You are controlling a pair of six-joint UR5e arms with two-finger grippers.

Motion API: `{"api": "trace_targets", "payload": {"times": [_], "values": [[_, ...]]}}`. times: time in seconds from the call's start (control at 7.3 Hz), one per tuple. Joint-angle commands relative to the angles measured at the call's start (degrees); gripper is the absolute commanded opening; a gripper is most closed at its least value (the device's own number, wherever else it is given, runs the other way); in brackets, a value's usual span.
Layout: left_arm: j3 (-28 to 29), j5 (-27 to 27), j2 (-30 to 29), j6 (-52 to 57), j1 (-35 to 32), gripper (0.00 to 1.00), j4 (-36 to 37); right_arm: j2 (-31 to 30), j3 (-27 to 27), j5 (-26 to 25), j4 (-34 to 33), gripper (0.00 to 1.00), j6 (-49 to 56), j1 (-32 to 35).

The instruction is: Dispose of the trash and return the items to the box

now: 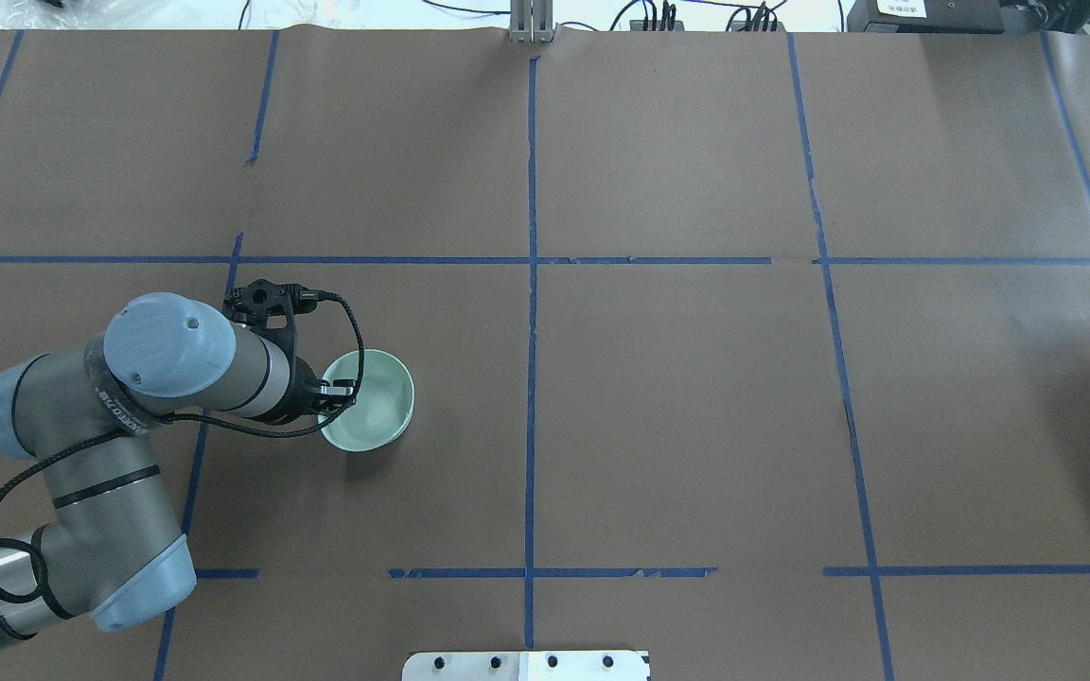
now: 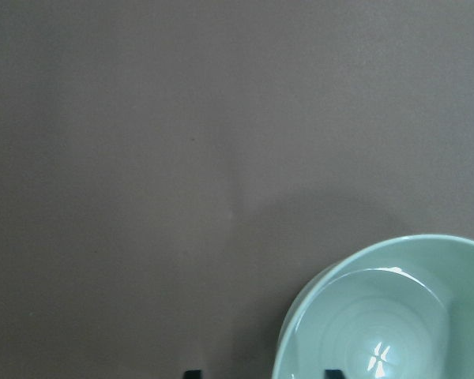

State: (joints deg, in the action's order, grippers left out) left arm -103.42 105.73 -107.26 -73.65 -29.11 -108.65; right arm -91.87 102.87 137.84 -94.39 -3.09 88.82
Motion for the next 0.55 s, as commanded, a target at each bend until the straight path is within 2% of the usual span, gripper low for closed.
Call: {"api": "trace_targets", "payload": {"times": [0.0,0.27,0.41], "values": [[-4.21,2.18,0.30,0.09,-1.03,0.00,1.15,0.20,0.05,-0.03,0.00,1.00,0.10,-0.05],[-6.78,7.89,0.13,3.40,-11.09,0.00,6.06,0.20,0.05,-0.21,0.00,1.00,0.27,-0.05],[-6.79,9.83,0.73,10.48,-15.84,0.00,6.69,0.20,-0.21,-0.29,0.00,1.00,0.53,-0.05]]}}
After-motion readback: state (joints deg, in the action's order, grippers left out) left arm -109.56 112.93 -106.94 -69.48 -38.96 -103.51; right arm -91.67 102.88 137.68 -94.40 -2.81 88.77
